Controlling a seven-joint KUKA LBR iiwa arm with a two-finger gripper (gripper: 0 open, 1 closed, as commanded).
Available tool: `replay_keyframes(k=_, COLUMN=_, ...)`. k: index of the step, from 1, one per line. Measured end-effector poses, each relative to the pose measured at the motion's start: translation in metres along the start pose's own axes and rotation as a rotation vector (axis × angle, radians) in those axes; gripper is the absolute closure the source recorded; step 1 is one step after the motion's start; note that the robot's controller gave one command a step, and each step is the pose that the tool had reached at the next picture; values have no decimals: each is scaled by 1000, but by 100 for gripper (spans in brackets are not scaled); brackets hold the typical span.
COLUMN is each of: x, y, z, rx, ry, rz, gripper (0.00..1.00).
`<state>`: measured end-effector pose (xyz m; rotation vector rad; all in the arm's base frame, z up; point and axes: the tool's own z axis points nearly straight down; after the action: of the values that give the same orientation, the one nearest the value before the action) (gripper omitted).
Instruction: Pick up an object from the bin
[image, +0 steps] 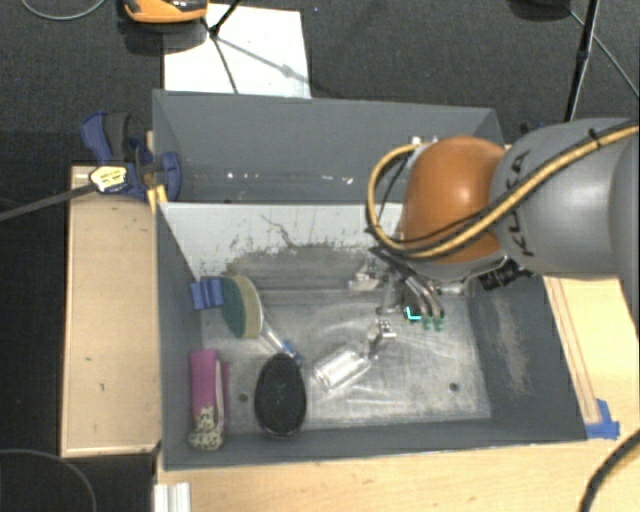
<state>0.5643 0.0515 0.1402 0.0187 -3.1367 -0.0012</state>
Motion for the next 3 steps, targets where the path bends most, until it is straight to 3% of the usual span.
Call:
replay_keyframes(k=1, x=57, y=22, z=67, rx=3, ry=-13, rz=-389, gripper=0)
replay_keyframes(k=2, x=56, y=22, z=38, rx=2, ry=-11, rz=-378, gripper=0)
replay_keyframes(k=3, x=55, y=7, z=40, rx=2, ry=-9, rz=-416, gripper=0)
